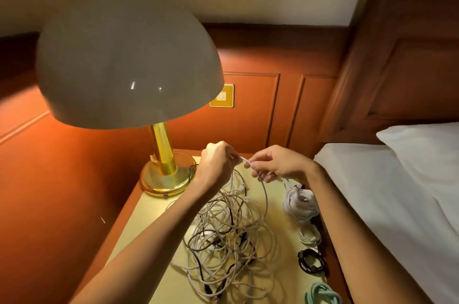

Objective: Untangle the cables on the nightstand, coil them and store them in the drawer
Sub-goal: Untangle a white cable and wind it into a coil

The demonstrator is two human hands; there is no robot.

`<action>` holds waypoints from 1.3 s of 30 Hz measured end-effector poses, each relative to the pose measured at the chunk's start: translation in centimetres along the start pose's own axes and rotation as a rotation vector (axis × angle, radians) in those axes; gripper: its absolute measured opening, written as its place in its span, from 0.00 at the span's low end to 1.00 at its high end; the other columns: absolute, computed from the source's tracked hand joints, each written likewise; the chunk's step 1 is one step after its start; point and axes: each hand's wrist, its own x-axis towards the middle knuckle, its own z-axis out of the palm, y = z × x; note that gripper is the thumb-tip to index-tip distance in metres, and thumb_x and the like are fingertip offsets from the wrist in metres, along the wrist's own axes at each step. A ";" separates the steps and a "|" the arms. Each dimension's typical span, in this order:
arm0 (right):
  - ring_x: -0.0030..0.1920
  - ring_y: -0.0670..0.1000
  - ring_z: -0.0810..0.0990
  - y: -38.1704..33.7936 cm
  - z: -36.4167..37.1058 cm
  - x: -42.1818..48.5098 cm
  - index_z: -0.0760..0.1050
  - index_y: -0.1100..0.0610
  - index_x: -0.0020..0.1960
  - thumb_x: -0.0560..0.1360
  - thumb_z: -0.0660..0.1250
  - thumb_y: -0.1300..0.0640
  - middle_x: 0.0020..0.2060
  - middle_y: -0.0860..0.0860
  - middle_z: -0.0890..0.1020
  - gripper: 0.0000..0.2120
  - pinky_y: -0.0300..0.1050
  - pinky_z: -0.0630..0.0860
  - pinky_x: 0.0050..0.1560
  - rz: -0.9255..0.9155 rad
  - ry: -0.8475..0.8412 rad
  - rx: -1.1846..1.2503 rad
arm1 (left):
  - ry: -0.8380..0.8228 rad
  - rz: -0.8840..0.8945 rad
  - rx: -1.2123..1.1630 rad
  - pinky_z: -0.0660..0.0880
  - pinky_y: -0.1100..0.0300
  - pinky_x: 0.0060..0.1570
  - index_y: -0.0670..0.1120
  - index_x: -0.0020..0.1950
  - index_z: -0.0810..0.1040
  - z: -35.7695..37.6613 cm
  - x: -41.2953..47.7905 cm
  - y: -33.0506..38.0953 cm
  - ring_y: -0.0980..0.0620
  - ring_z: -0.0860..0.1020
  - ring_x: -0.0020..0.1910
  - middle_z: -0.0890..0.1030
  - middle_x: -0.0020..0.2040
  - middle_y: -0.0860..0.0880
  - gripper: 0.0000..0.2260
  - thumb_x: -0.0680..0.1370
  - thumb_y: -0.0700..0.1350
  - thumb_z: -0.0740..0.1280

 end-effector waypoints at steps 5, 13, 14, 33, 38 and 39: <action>0.45 0.51 0.83 -3.0 2.0 -3.0 0.82 0.57 0.55 0.77 0.71 0.60 0.47 0.55 0.85 0.07 0.47 0.82 0.47 -0.113 0.140 -0.078 | 0.139 0.085 -0.056 0.79 0.61 0.35 0.50 0.47 0.88 -4.2 -2.1 1.5 0.58 0.81 0.34 0.86 0.41 0.50 0.05 0.74 0.49 0.76; 0.47 0.52 0.85 -5.6 7.2 -5.1 0.67 0.53 0.72 0.79 0.69 0.52 0.60 0.53 0.80 0.23 0.42 0.81 0.42 -0.126 0.138 -0.159 | 0.243 0.265 -0.073 0.74 0.71 0.35 0.46 0.49 0.86 -8.6 -6.7 3.9 0.57 0.85 0.37 0.87 0.42 0.48 0.05 0.75 0.46 0.75; 0.47 0.53 0.85 -5.5 7.8 -5.0 0.71 0.55 0.69 0.80 0.66 0.52 0.60 0.53 0.80 0.18 0.46 0.83 0.45 -0.123 0.156 -0.145 | 0.246 0.283 -0.090 0.73 0.73 0.35 0.46 0.49 0.86 -9.0 -7.2 4.1 0.56 0.85 0.37 0.87 0.42 0.48 0.05 0.75 0.45 0.75; 0.30 0.49 0.77 -14.3 9.3 -12.5 0.72 0.58 0.44 0.86 0.52 0.60 0.33 0.54 0.78 0.15 0.40 0.75 0.31 -0.573 0.579 0.334 | -0.253 -0.215 0.160 0.70 0.40 0.67 0.61 0.79 0.49 -3.5 -13.9 -5.1 0.43 0.69 0.72 0.69 0.74 0.44 0.44 0.68 0.82 0.50; 0.30 0.51 0.76 -16.3 8.4 -14.3 0.72 0.58 0.43 0.86 0.52 0.61 0.31 0.52 0.78 0.16 0.42 0.74 0.32 -0.697 0.596 0.468 | -0.380 -0.183 0.179 0.60 0.35 0.71 0.62 0.80 0.49 -5.6 -13.8 -6.1 0.42 0.64 0.75 0.65 0.77 0.44 0.47 0.66 0.81 0.52; 0.31 0.51 0.76 -16.6 8.4 -14.6 0.72 0.59 0.43 0.85 0.52 0.61 0.31 0.53 0.78 0.15 0.42 0.73 0.32 -0.705 0.584 0.487 | -0.375 -0.184 0.177 0.58 0.35 0.72 0.60 0.81 0.50 -6.2 -13.8 -5.7 0.42 0.63 0.75 0.63 0.78 0.45 0.48 0.66 0.81 0.53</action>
